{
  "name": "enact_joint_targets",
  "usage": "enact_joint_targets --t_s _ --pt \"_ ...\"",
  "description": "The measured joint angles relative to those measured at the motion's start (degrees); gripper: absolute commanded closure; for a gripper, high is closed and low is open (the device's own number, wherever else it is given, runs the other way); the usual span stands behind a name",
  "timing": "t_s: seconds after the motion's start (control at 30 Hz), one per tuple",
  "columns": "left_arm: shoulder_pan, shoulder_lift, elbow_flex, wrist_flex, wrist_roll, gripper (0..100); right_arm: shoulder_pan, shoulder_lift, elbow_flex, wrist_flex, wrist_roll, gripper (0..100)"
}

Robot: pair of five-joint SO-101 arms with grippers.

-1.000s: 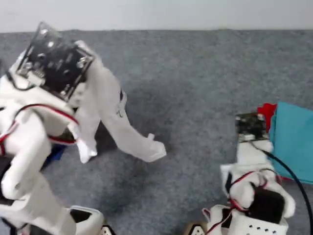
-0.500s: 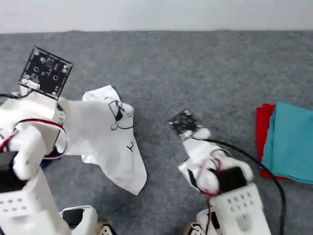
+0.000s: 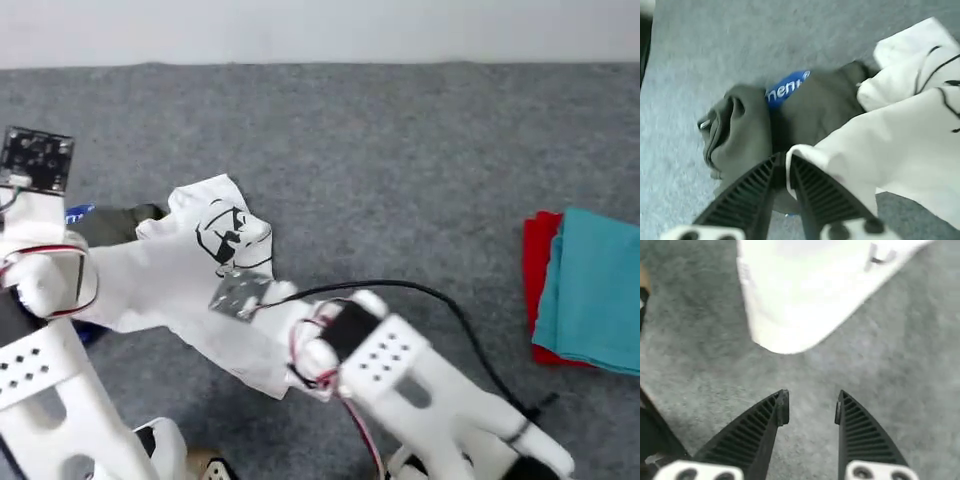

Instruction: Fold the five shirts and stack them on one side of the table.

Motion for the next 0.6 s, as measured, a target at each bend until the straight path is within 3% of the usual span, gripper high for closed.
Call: enact_joint_targets --t_s 0.37,0.6 --pt "-3.0 0.0 5.0 -3.0 0.0 99 -11.1 20.9 -11.9 -2.5 0.0 83.3" --pt "-3.0 0.0 5.0 -3.0 -0.1 99 -12.4 33.7 -16.4 -2.5 0.0 83.3"
